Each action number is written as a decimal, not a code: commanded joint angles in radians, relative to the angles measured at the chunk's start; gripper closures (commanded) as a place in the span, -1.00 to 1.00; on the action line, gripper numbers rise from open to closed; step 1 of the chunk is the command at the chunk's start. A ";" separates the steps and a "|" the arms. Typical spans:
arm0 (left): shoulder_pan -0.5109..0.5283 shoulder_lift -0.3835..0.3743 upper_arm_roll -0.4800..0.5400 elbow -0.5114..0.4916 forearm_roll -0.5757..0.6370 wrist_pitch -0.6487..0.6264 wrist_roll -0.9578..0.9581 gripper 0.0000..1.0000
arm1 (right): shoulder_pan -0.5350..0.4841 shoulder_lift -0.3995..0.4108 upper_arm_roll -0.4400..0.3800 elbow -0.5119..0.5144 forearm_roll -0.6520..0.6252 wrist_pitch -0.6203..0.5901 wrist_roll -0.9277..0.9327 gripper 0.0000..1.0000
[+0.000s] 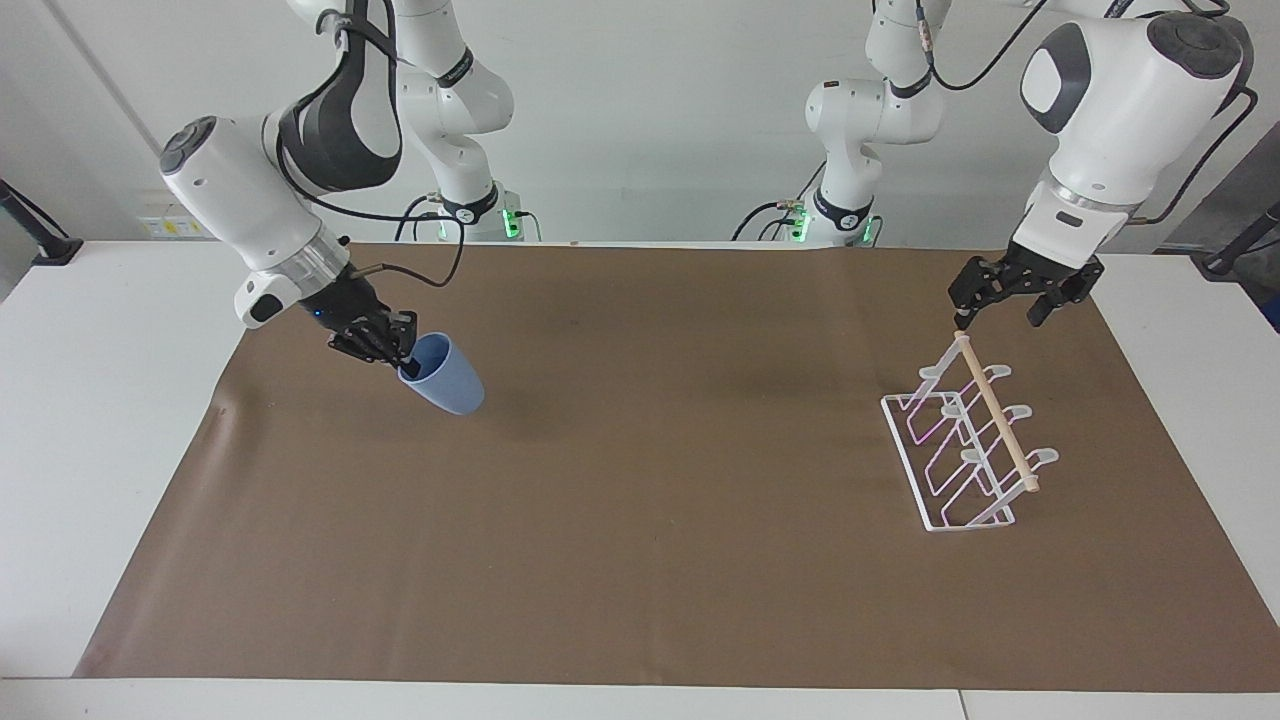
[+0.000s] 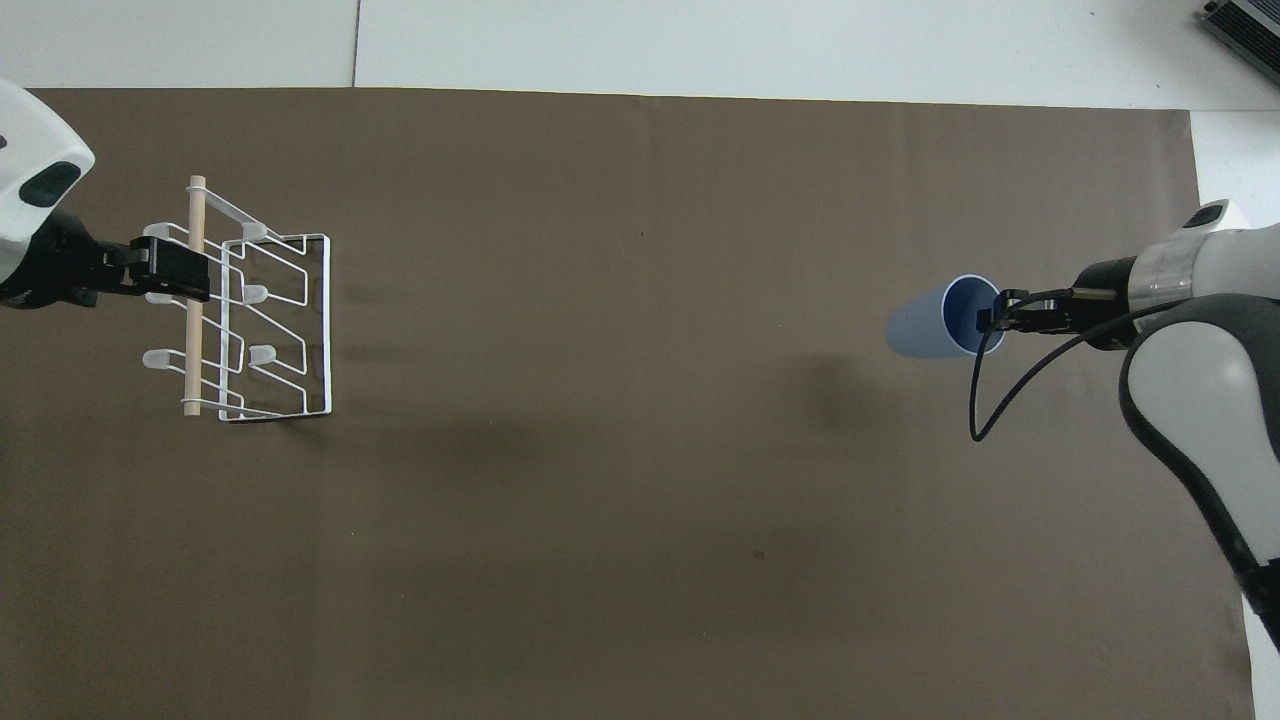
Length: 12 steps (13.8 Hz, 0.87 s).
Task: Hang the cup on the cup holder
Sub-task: 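Lift the cup with the right gripper while the left gripper leaves the rack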
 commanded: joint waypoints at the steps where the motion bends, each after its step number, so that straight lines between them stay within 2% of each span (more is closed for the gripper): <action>1: 0.020 -0.082 0.012 -0.148 -0.106 0.084 0.018 -1.00 | -0.002 -0.023 0.023 0.000 0.196 -0.042 0.114 1.00; 4: 0.022 -0.175 0.034 -0.359 -0.283 0.180 0.090 -1.00 | 0.050 -0.049 0.027 -0.045 0.316 -0.038 0.176 1.00; 5: 0.019 -0.191 0.034 -0.395 -0.327 0.182 0.092 -1.00 | 0.059 -0.058 0.027 -0.069 0.363 -0.040 0.191 1.00; 7: 0.010 -0.191 0.032 -0.414 -0.436 0.179 0.088 -1.00 | 0.062 -0.067 0.027 -0.114 0.465 -0.043 0.219 1.00; 10: -0.004 -0.176 0.017 -0.449 -0.680 0.200 0.055 -1.00 | 0.120 -0.046 0.027 -0.129 0.578 -0.026 0.299 1.00; 12: -0.029 -0.159 -0.037 -0.475 -0.833 0.312 0.010 -1.00 | 0.144 -0.029 0.027 -0.152 0.667 -0.007 0.302 1.00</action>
